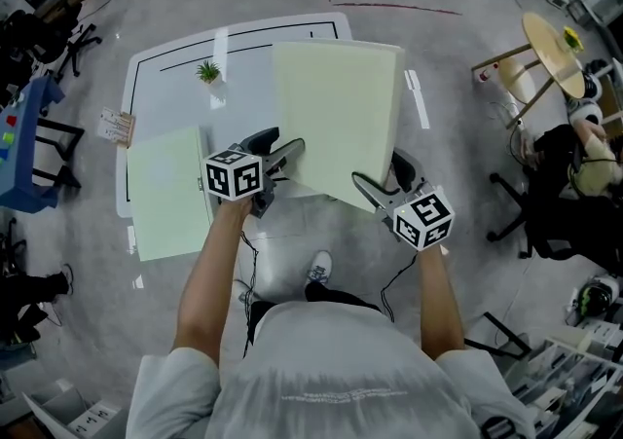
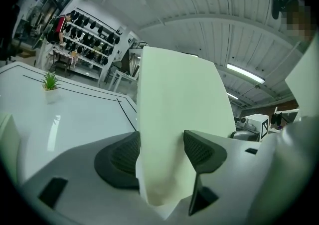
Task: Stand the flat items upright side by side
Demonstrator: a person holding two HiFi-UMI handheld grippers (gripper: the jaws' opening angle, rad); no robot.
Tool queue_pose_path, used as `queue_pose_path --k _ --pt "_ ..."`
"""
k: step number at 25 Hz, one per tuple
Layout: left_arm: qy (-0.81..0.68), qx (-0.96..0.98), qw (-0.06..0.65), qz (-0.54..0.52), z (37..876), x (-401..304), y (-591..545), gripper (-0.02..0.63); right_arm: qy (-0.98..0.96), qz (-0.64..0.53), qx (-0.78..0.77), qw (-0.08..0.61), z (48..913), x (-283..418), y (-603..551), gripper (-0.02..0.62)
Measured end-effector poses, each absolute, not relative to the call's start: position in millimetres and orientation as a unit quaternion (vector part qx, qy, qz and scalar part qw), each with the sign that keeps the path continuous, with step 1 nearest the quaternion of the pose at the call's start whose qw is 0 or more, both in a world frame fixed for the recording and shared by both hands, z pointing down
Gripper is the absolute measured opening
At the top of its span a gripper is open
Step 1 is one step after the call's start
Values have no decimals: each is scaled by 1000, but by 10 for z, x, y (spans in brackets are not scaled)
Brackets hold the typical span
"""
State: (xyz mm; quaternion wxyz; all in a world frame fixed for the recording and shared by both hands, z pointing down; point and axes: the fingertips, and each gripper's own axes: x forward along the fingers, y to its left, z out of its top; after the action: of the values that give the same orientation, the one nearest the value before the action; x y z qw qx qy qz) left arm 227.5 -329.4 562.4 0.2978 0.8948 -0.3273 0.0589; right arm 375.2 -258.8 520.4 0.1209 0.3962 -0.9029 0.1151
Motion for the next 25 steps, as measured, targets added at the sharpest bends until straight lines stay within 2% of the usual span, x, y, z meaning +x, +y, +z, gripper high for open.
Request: queue_pose_path --k 5,13,19,22,25 --pt "-331 899 281 61 5606 2250 -3379 287 -896 77 422 115 5245 3710 -2587 380" --pt "-348 897 264 74 5605 2198 -3439 287 -886 78 443 111 5443 3674 -2571 380" --pt "-354 895 256 89 5647 2045 -3420 287 -884 26 423 196 5729 3523 -2476 377" --pt "-360 891 259 96 5700 2001 -3431 239 -884 19 406 232 5863 3402 -2440 355" --pt "-367 886 268 93 5749 1965 -3454 225 -887 22 393 241 5939 3297 -2429 343"
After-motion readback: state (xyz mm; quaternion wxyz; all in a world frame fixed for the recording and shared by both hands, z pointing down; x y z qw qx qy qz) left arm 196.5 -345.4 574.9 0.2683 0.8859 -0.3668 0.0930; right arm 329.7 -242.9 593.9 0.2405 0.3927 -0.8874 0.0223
